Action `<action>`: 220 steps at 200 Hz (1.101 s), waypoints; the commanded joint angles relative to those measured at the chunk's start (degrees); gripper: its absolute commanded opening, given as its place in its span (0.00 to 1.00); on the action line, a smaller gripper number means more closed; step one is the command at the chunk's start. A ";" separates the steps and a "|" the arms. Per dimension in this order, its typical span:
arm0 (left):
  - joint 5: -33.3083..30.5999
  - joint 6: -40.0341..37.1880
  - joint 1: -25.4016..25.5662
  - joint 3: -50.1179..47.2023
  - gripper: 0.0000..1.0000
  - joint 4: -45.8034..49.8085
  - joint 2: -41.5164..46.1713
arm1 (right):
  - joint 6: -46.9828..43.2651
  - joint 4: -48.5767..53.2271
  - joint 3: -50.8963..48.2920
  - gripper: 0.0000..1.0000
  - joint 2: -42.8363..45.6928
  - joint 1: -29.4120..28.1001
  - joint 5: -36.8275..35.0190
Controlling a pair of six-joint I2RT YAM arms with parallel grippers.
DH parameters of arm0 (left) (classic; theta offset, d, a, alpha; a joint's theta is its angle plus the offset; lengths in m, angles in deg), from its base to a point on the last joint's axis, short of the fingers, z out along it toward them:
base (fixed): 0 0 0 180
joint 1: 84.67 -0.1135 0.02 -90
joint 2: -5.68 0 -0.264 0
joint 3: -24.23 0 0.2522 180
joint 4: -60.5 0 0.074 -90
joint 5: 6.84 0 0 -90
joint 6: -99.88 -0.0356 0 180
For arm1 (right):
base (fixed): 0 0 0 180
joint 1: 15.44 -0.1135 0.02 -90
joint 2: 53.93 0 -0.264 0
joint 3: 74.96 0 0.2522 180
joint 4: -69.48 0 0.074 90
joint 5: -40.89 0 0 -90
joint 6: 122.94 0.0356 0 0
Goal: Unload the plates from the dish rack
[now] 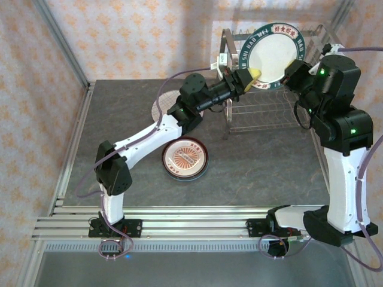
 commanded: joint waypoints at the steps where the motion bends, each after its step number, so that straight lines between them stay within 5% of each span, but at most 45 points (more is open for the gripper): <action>1: 1.71 -6.57 0.65 -2.72 0.00 0.42 3.89 | 0.34 -2.69 -1.91 0.07 0.68 -0.55 4.22; 30: 2.63 -8.05 -1.18 -6.89 0.00 2.06 9.23 | -1.49 -1.85 -1.45 0.52 -0.30 -0.55 9.35; 62: 5.76 -11.02 -4.83 -13.29 0.00 8.91 17.13 | -6.37 -2.39 -1.03 0.74 -0.85 -0.54 19.36; 95: 8.89 -16.15 -10.30 -23.22 0.00 21.84 27.87 | -8.98 -0.41 -0.51 0.77 -1.78 -0.54 31.09; 149: 12.28 -24.73 -17.49 -40.88 0.00 40.33 41.75 | -12.25 5.48 -4.49 0.79 -1.24 -0.62 37.32; 220: 5.66 -23.48 -18.61 -62.41 0.00 34.17 42.66 | -12.23 10.48 -10.36 0.78 -2.01 -2.05 36.65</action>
